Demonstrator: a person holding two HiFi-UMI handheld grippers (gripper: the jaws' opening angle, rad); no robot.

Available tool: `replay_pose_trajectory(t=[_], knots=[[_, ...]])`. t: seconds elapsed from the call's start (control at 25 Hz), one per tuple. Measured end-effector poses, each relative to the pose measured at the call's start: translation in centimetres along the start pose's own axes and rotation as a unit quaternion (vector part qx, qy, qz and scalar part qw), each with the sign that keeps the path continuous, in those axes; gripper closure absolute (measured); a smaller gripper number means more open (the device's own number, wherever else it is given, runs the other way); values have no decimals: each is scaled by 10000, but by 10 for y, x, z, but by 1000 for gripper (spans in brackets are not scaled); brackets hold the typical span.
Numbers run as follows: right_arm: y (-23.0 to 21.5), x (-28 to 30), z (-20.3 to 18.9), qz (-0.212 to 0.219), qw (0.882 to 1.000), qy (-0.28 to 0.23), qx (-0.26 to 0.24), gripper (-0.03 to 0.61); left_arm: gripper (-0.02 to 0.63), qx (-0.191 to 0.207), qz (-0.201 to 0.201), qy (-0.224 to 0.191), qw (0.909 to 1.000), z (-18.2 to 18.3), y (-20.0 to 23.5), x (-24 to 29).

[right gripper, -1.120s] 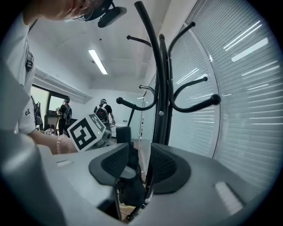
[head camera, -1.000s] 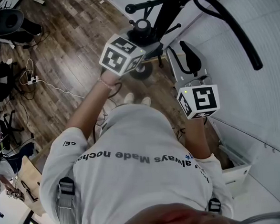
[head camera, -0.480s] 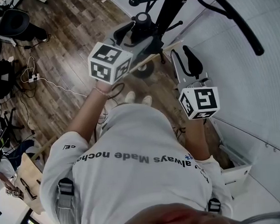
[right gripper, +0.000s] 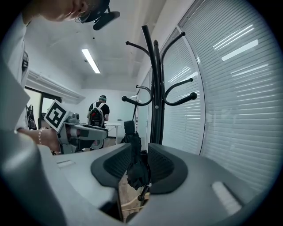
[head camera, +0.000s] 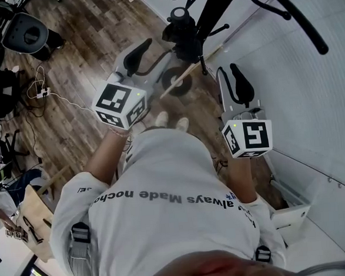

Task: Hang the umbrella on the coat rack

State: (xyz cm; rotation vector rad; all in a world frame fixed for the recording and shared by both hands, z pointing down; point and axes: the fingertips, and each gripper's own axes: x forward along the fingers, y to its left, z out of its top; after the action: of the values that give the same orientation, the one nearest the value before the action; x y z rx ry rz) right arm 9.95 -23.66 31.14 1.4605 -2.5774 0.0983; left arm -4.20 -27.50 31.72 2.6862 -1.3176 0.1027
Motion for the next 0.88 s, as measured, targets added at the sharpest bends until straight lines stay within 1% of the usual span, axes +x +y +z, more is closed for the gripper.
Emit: replay_pose_trajectory(t=[0.2,0.36,0.52,0.68,0.88], knots=[[3,-15,-3,-98,9999,-97,16,477,429,180,51,-162,9997,0,-13,-21],[7,-35,-8,-241,9995,-213,72,500,465,279,8,-395,9988,-2,-26,-39],[10,-44,-12,-278,9994,-185,92,502,466,280,0,-396,9988,-4,-32,-41],[13,-46,-17,-279,9995,-139,14,502,466,141,-161,-433,9988,-10,-41,-38],[18,-50,-16,-253,9995,-163,-6,502,466,132,-210,-447,9987,-12,-49,-41]])
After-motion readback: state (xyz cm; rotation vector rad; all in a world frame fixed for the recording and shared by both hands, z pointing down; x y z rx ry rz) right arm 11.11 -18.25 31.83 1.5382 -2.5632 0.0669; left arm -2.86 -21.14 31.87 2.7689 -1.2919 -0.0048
